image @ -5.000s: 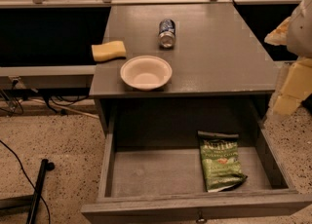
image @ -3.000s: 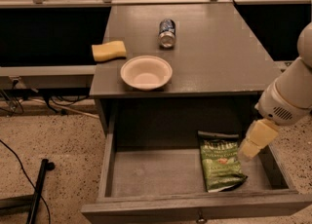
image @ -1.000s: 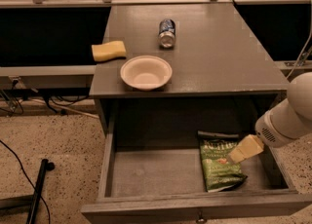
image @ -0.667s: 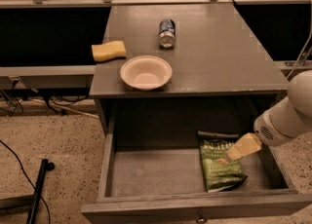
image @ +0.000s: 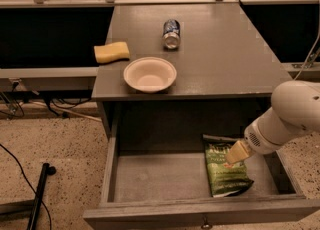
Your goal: Pick green jalapeno chip bag from top drawer and place on counter
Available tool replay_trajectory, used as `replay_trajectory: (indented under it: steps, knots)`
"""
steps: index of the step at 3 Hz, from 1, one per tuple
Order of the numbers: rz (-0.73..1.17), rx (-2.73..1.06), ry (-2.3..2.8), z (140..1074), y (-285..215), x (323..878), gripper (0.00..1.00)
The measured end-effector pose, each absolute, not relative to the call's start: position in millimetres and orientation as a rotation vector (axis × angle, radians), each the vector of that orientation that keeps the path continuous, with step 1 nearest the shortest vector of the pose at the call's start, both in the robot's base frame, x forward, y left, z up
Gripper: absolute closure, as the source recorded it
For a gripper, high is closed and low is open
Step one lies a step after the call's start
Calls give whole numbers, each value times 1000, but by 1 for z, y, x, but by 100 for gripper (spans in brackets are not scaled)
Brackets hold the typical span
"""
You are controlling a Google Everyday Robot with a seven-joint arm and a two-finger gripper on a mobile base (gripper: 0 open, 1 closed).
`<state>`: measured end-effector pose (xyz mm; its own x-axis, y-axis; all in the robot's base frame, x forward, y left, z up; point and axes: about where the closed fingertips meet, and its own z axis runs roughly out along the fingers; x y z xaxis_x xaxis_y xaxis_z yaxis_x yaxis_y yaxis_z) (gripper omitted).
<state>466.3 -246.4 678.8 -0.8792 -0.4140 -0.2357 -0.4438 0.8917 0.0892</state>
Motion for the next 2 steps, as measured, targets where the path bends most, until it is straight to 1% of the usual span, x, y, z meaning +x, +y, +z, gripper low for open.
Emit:
replay_trajectory:
  steps: [2]
  knots:
    - [157, -498, 2961, 637, -258, 461, 38]
